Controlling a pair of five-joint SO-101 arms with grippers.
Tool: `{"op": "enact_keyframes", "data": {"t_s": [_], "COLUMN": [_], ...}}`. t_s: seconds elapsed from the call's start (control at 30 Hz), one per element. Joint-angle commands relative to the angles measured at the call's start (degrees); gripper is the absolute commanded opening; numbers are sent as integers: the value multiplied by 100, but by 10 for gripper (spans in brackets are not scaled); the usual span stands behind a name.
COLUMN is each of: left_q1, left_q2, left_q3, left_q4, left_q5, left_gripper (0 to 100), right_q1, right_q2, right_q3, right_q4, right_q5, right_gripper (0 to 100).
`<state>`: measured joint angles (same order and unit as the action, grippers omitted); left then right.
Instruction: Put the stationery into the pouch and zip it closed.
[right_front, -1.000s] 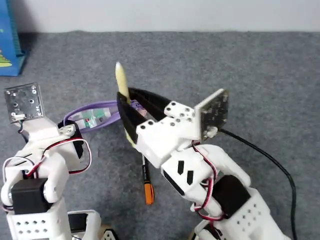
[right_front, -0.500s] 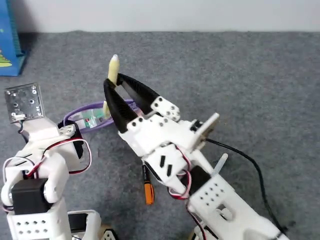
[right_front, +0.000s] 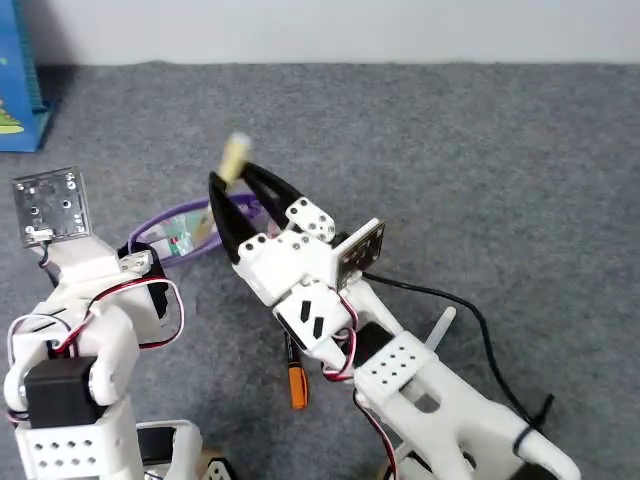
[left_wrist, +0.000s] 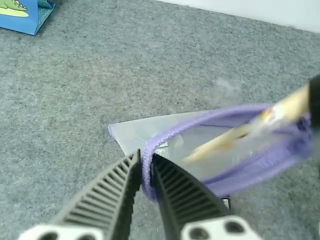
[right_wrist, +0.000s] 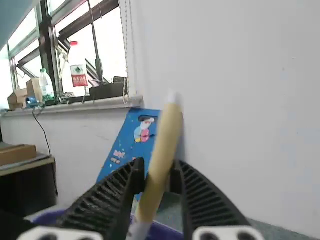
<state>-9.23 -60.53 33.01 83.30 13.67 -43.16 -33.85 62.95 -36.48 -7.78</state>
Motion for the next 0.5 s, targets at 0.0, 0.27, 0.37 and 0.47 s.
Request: {"op": "enact_keyframes", "data": {"t_s": [0.0,0.27,0.37,0.47], "left_q1": [18,18,18,18], "left_q2": [53,53,53,53], "left_q3": [48,48,48,48], "left_q4": [-79,-79,-79,-79], "left_q5": [18,18,18,18], "left_gripper": [12,12,12,12], "right_q1": [-163,-13,233,418], "right_q2": [-796,-2782,-3046,-3046], "right_q3": [-53,-1266,-1802,-1925], "right_q4": [831,6105,7785,8884], "right_q5": [237,-721,-1020,-1099], "right_gripper": [180,175,173,173]}}
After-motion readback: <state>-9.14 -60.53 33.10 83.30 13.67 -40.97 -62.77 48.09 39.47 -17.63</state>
